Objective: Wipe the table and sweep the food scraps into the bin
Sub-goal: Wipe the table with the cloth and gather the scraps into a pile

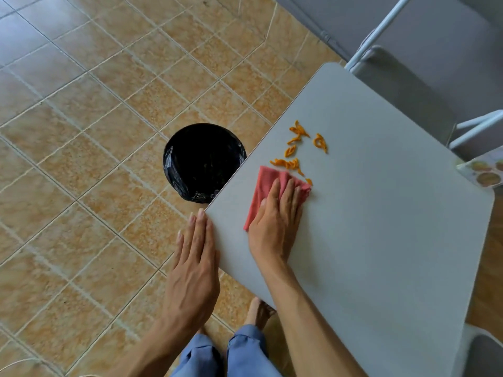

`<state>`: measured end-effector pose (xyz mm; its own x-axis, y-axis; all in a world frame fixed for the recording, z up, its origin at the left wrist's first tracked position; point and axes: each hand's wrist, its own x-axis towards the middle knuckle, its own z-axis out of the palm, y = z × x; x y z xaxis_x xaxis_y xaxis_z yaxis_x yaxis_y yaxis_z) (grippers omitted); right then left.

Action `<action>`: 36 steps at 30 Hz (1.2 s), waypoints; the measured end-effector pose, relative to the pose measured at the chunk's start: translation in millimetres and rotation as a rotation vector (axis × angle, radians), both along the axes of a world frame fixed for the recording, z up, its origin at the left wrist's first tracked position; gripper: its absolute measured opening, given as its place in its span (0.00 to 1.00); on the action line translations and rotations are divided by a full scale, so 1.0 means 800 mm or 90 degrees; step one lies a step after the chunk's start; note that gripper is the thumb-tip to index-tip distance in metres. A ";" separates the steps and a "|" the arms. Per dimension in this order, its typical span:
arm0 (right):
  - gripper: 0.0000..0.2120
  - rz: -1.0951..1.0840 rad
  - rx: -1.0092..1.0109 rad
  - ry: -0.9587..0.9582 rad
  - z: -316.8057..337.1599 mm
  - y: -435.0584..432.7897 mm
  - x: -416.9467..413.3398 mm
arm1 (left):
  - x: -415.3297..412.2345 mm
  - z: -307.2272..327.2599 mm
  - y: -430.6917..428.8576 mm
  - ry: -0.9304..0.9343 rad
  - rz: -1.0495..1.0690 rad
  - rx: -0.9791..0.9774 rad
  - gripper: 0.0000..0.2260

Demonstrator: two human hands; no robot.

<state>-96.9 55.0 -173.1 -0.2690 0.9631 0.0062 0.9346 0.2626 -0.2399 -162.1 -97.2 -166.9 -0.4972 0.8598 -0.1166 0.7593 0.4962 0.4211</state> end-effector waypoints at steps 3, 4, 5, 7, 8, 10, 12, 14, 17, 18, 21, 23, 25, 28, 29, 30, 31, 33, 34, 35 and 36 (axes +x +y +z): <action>0.29 0.108 0.021 -0.064 0.002 -0.062 0.033 | 0.005 0.001 0.005 0.012 0.014 0.002 0.26; 0.28 0.149 0.028 -0.080 0.003 -0.077 0.049 | 0.006 0.001 0.008 0.013 0.023 0.001 0.28; 0.28 0.179 0.029 -0.092 0.005 -0.086 0.065 | 0.007 0.001 0.010 0.013 0.028 -0.001 0.29; 0.28 0.179 0.033 -0.121 0.006 -0.074 0.098 | 0.010 0.000 0.020 0.005 0.027 -0.003 0.30; 0.28 0.139 0.041 -0.121 0.005 -0.061 0.110 | 0.008 0.002 0.021 0.005 0.018 -0.004 0.30; 0.26 -0.010 0.051 -0.092 0.001 -0.016 0.123 | 0.004 0.005 0.031 -0.001 -0.004 0.003 0.29; 0.26 -0.195 0.071 -0.026 -0.007 0.047 0.115 | 0.001 0.007 0.053 -0.005 -0.029 0.013 0.28; 0.27 -0.287 0.069 0.021 -0.008 0.092 0.082 | -0.003 0.006 0.083 -0.004 -0.042 0.031 0.27; 0.28 -0.110 0.067 -0.015 -0.009 0.102 0.043 | -0.006 0.001 0.136 -0.002 -0.037 0.050 0.24; 0.29 -0.024 0.057 -0.041 -0.009 0.100 0.046 | -0.004 -0.001 0.154 -0.004 -0.026 0.053 0.24; 0.28 -0.055 0.054 -0.050 -0.013 0.131 0.085 | 0.000 -0.002 0.197 -0.006 0.023 0.057 0.24; 0.27 -0.221 0.070 -0.010 -0.014 0.153 0.102 | 0.005 -0.004 0.210 -0.003 0.050 0.052 0.25; 0.26 -0.322 0.074 0.030 -0.015 0.154 0.084 | 0.010 -0.005 0.213 0.010 0.056 0.045 0.25; 0.26 -0.086 0.100 0.002 -0.013 0.126 0.059 | 0.013 -0.006 0.211 0.032 0.049 0.035 0.26; 0.26 0.052 0.093 -0.024 -0.011 0.118 0.068 | 0.014 -0.006 0.212 0.034 0.049 0.030 0.26; 0.26 0.154 0.089 -0.046 -0.008 0.125 0.084 | 0.014 -0.006 0.212 0.035 0.049 0.026 0.26; 0.27 0.204 0.085 -0.063 -0.005 0.142 0.102 | 0.013 -0.006 0.213 0.036 0.049 0.023 0.26; 0.29 0.138 0.086 -0.076 -0.005 0.182 0.135 | 0.012 -0.005 0.214 0.040 0.050 0.022 0.26; 0.29 0.058 0.086 -0.067 -0.005 0.203 0.143 | 0.012 -0.004 0.213 0.043 0.049 0.020 0.26; 0.29 -0.024 0.083 -0.049 -0.008 0.225 0.147 | 0.012 -0.004 0.213 0.044 0.047 0.016 0.26; 0.29 -0.094 0.071 -0.029 -0.009 0.244 0.141 | 0.012 -0.004 0.213 0.045 0.045 0.014 0.26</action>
